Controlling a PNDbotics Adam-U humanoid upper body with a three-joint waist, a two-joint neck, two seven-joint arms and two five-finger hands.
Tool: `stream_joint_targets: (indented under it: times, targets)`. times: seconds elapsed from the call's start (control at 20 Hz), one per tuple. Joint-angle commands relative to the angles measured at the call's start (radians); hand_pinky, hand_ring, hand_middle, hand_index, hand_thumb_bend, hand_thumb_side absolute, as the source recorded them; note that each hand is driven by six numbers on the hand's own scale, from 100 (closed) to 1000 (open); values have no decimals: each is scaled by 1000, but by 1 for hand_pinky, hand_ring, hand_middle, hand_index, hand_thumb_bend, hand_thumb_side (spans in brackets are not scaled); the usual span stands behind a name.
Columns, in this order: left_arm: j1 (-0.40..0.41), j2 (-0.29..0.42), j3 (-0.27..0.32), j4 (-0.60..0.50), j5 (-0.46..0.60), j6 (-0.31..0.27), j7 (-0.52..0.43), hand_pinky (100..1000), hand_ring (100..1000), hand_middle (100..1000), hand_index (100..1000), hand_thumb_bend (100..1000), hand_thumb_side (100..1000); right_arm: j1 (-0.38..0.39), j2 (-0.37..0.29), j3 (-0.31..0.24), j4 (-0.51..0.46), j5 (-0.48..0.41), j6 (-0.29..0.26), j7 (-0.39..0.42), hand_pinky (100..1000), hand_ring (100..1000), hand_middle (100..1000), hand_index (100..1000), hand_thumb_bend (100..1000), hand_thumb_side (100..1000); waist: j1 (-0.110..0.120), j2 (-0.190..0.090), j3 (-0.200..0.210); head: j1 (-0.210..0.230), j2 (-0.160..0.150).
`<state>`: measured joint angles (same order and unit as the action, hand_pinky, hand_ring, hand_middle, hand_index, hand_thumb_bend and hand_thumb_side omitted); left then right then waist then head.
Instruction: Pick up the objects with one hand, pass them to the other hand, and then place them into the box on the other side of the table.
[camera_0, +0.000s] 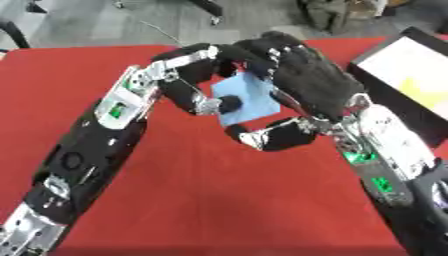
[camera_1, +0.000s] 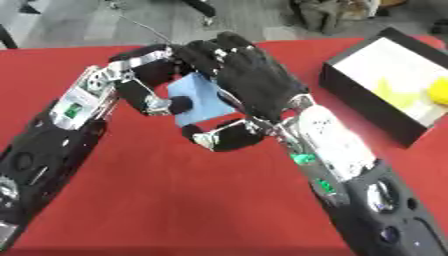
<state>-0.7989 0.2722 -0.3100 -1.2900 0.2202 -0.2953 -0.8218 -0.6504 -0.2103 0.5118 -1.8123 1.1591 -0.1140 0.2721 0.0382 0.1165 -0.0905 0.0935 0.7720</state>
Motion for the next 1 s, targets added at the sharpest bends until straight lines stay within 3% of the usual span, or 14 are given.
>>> stream_joint_targets:
  times: [0.05,0.15,0.2,0.25,0.3,0.35,0.45,0.65,0.9,1.0]
  targets:
    - [-25,6,-13,-16,0,-104,-85,673,396,372,612,100,294,-14,-2,-8,5,22,16,6,907,747,647,959,242,265,-1,-15,-1,-5,-2]
    - [-25,6,-16,-19,4,-105,-85,676,401,378,619,100,298,-14,-3,-7,7,39,20,-4,891,660,501,866,174,201,-1,-16,-1,-7,-2]
    - [-25,6,-16,-22,7,-105,-85,678,404,383,623,100,301,-14,-4,-8,8,45,21,-13,867,569,403,721,100,177,-1,-16,-1,-8,-2]
    - [-25,6,-17,-24,10,-103,-85,678,405,385,625,100,302,-14,-5,-7,9,47,21,-22,860,549,378,677,100,175,-1,-16,-1,-8,-2]
    - [-24,7,-17,-27,13,-101,-85,681,411,393,632,100,312,-14,-5,-7,11,45,22,-31,836,490,317,551,100,167,-1,-16,-1,-9,-2]
    - [-24,7,-16,-29,16,-98,-85,683,413,396,636,100,330,-14,-6,-7,13,38,22,-41,829,483,339,452,100,201,-1,-17,-1,-10,-2]
    - [-22,9,-13,-33,23,-92,-85,686,417,402,641,100,351,-13,-7,-7,20,24,27,-62,813,473,365,370,100,162,-1,-17,-1,-13,-2]
    - [-17,10,-7,-45,41,-70,-85,692,425,411,650,100,391,-10,-9,-9,31,2,46,-107,781,462,384,295,100,101,-1,-16,-1,-19,-2]
    - [-8,14,9,-66,67,-36,-85,699,439,427,665,100,440,-6,-14,-14,42,7,64,-167,765,458,396,287,100,112,-1,-15,-2,-28,-2]
    - [-2,15,24,-79,83,-18,-85,706,455,445,680,100,507,-4,-16,-15,46,17,66,-186,767,462,407,285,100,118,-1,-15,-2,-36,-2]
